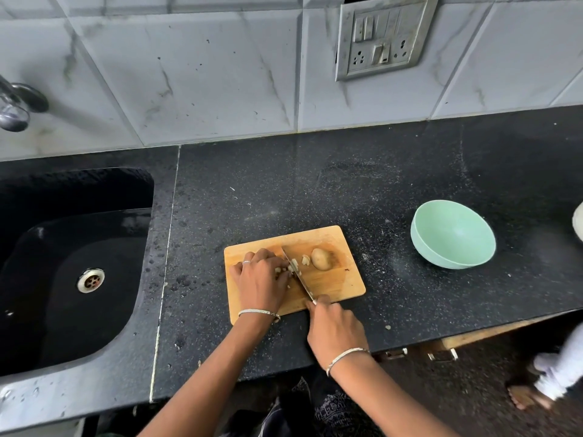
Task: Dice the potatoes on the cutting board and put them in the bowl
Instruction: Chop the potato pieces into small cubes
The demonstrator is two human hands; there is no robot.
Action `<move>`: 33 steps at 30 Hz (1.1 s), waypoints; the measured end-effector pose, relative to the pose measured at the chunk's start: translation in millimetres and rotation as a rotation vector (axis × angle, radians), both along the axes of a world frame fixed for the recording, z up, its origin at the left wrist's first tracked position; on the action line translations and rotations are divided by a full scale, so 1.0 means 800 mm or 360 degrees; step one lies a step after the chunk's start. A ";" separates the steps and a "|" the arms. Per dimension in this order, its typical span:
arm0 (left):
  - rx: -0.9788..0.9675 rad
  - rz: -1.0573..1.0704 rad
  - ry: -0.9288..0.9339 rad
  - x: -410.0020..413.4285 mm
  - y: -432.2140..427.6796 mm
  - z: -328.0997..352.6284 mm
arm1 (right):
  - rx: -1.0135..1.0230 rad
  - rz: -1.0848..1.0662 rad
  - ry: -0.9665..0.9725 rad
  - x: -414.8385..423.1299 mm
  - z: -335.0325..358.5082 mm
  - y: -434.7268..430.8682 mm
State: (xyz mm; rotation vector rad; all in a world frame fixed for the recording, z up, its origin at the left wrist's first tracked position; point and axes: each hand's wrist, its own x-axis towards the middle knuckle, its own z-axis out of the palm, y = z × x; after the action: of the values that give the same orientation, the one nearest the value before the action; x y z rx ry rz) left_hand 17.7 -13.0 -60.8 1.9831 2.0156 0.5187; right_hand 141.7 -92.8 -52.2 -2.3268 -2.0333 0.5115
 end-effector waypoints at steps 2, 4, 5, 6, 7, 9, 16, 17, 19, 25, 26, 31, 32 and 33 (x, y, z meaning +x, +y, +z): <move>0.0048 0.0018 0.0012 -0.003 -0.006 -0.001 | 0.0018 0.0016 -0.0032 -0.006 -0.002 -0.002; 0.0065 0.0033 0.0016 -0.006 -0.010 -0.005 | 0.0022 0.0000 0.0036 0.000 -0.004 -0.002; 0.0067 0.0033 0.0031 -0.007 -0.011 -0.007 | 0.0023 -0.0016 0.0103 0.005 -0.004 -0.001; 0.0077 0.0030 0.0046 -0.008 -0.012 -0.008 | 0.0013 -0.0032 0.0179 0.010 -0.003 -0.001; 0.0092 0.0030 0.0051 -0.008 -0.012 -0.009 | 0.0004 -0.0034 0.0255 0.015 -0.002 -0.001; 0.0122 0.0052 0.0008 -0.011 -0.011 -0.009 | 0.0019 -0.0051 0.0386 0.022 0.002 0.000; 0.0080 0.0124 -0.0138 -0.024 -0.005 0.001 | -0.0010 -0.0173 0.0400 0.022 0.005 0.002; 0.0085 0.0127 -0.0135 -0.025 -0.005 0.003 | -0.0030 -0.0167 0.0387 0.020 0.004 0.000; 0.0086 0.0126 -0.0102 -0.026 -0.005 0.004 | -0.0061 -0.0151 0.0414 0.016 0.001 -0.004; 0.0060 -0.0002 -0.0103 -0.026 -0.006 0.001 | -0.0161 -0.0113 0.0715 0.002 -0.010 -0.005; 0.0036 -0.0015 -0.0089 -0.026 -0.006 0.000 | -0.0138 -0.0129 0.0736 0.003 -0.010 -0.003; 0.0026 0.0014 -0.0027 -0.028 -0.002 -0.004 | 0.0015 -0.0231 0.0738 0.024 -0.006 0.005; 0.0051 0.0019 -0.0044 -0.028 -0.001 -0.003 | 0.0044 -0.0241 0.0727 0.029 -0.004 0.007; 0.0080 0.0021 -0.0059 -0.025 0.000 -0.002 | 0.0062 -0.0256 0.0714 0.035 -0.002 0.009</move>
State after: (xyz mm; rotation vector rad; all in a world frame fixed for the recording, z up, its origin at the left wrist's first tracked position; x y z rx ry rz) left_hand -2.6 -13.4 -62.5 1.9751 2.0133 0.6101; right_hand 169.5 -85.7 -54.2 -2.0871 -1.6247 0.8797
